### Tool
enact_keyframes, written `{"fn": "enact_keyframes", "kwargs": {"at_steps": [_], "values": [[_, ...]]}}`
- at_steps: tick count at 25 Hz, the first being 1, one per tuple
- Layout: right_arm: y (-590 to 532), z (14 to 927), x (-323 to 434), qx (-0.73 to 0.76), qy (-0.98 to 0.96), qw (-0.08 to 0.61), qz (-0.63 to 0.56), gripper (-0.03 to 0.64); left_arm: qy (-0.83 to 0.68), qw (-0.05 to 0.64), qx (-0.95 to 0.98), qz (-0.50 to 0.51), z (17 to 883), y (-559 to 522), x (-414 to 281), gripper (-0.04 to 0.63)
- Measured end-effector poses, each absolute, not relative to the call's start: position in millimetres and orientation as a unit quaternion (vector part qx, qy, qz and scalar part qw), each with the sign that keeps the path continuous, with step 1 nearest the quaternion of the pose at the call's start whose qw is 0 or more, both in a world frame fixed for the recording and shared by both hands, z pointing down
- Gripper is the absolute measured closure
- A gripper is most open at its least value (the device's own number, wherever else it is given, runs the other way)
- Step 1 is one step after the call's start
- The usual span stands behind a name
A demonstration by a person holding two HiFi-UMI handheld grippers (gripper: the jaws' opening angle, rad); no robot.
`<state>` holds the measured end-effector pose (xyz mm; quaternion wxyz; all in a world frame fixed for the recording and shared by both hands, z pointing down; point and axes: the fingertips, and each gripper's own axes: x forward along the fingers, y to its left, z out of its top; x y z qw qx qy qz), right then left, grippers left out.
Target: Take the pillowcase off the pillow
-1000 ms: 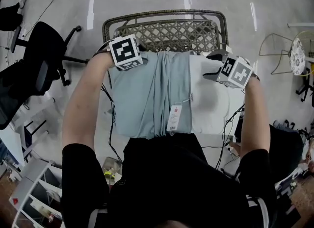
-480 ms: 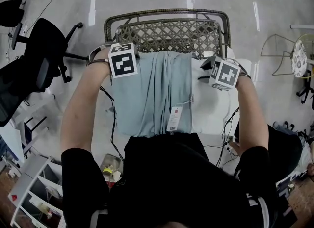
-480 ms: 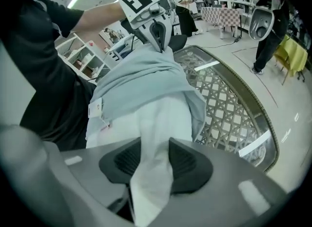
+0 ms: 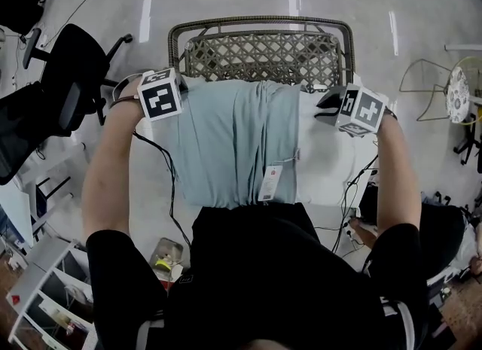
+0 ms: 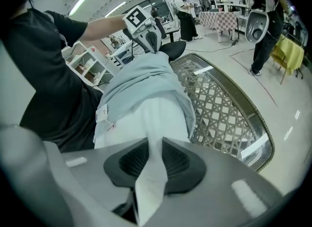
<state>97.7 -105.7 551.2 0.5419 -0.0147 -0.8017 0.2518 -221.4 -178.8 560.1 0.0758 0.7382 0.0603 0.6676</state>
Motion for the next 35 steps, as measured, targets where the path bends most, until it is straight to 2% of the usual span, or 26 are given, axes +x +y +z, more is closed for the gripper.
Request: {"fn": "enact_keyframes", "kwargs": {"at_steps": [8, 9, 12, 14, 15, 17, 19, 22, 25, 29, 35], "values": [[-94.5, 548.3, 87.8, -0.009, -0.811, 0.526, 0.257, 0.528, 0.034, 0.092, 0.736, 0.67, 567.3, -160.0, -263.0, 0.589], [-97.1, 549.3, 85.7, -0.01, -0.809, 0.537, 0.237, 0.496, 0.03, 0.091, 0.738, 0.667, 567.4, -157.9, -264.2, 0.589], [-117.2, 559.8, 78.6, -0.001, -0.799, 0.572, 0.186, 0.295, 0.019, 0.084, 0.747, 0.659, 567.8, -156.3, -261.6, 0.589], [-119.4, 582.1, 70.9, -0.026, -0.784, 0.586, 0.202, 0.141, 0.018, 0.079, 0.745, 0.662, 573.9, -156.3, -260.2, 0.589], [-115.4, 598.9, 67.0, -0.047, -0.771, 0.597, 0.215, 0.097, 0.021, 0.077, 0.742, 0.665, 576.9, -156.0, -259.5, 0.589], [-105.2, 633.1, 61.3, -0.086, -0.742, 0.625, 0.226, 0.085, 0.024, 0.069, 0.732, 0.677, 582.5, -157.3, -259.5, 0.589], [-98.3, 645.0, 59.9, -0.112, -0.725, 0.637, 0.235, 0.102, 0.028, 0.05, 0.717, 0.695, 589.2, -159.5, -262.7, 0.589], [-97.4, 628.3, 63.0, -0.128, -0.727, 0.621, 0.262, 0.258, 0.036, 0.029, 0.704, 0.708, 592.5, -162.0, -267.2, 0.589], [-89.5, 610.2, 65.1, -0.144, -0.732, 0.606, 0.276, 0.34, 0.038, 0.043, 0.712, 0.7, 587.3, -159.1, -270.4, 0.589], [-91.6, 595.9, 71.6, -0.149, -0.735, 0.598, 0.283, 0.381, 0.033, 0.071, 0.723, 0.686, 581.1, -158.6, -281.0, 0.589], [-101.0, 586.7, 89.8, -0.116, -0.751, 0.57, 0.314, 0.397, 0.008, 0.096, 0.739, 0.667, 577.5, -163.0, -298.5, 0.589]]}}
